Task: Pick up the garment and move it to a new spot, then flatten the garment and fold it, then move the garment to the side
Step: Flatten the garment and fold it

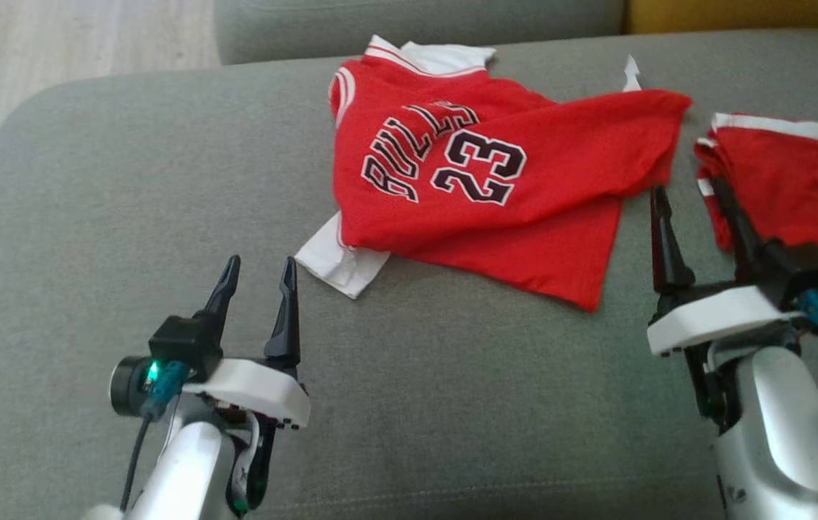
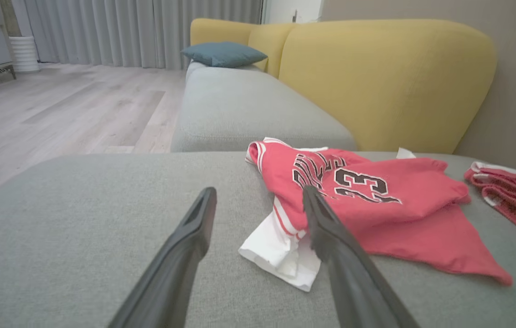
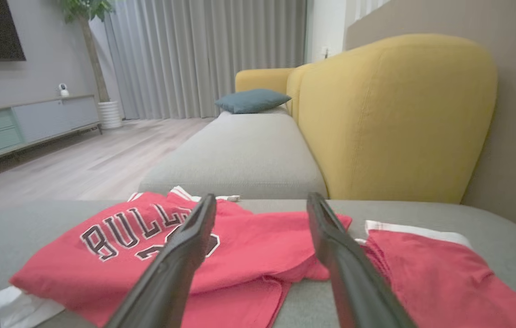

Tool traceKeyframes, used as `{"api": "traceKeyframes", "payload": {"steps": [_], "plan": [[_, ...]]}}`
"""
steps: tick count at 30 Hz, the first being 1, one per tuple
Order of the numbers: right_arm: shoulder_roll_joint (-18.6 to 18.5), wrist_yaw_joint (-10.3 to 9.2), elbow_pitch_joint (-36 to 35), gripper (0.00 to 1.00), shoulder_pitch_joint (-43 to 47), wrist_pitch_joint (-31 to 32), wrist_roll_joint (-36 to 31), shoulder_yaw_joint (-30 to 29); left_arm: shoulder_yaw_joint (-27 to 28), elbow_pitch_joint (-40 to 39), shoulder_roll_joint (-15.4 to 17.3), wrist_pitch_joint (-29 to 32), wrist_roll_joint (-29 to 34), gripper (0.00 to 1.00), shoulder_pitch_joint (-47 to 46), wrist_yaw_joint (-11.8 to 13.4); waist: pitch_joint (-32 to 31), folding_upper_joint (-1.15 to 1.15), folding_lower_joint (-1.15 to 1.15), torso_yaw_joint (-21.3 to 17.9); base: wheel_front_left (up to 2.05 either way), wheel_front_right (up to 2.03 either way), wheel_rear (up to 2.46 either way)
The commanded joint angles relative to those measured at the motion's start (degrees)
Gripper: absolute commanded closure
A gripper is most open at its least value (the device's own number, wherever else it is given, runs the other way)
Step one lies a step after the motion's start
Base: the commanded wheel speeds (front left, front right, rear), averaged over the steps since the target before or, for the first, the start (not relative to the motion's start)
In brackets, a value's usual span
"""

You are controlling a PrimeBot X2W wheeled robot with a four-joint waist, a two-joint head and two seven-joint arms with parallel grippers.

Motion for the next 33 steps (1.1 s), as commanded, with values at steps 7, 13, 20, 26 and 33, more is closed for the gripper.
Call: {"api": "traceKeyframes", "payload": {"steps": [7,13,20,26,33], "plan": [[0.4,0.37,-7.0,0.00,-1.5,2.2,0.5,0.7,-0.9,6.1,1.2,6.4,1.0,0.00,-7.2,-2.1,3.5,0.00,0.00,-3.5,0.00,0.00,0.00],[0.4,0.37,-9.0,0.00,-1.2,2.7,1.0,1.2,1.0,13.9,2.7,8.0,1.6,0.00,-12.0,0.8,5.7,0.00,0.00,-5.7,0.00,0.00,0.00],[0.4,0.37,-10.1,0.00,-1.7,2.7,1.1,1.1,2.3,22.1,4.3,8.2,0.6,0.00,-17.4,0.1,7.7,0.00,0.00,-7.9,0.00,0.00,0.00],[0.4,0.37,-11.2,0.00,-2.6,2.4,0.7,-0.7,1.6,27.8,4.1,9.2,-0.8,0.00,-20.5,-3.2,8.9,0.00,0.00,-9.2,0.00,0.00,0.00],[0.4,0.37,-12.0,0.00,-3.5,2.3,0.3,-3.1,0.2,32.1,3.1,10.4,-2.3,1.00,-22.3,-7.2,9.3,0.00,0.00,-9.6,0.00,0.00,0.00]]}}
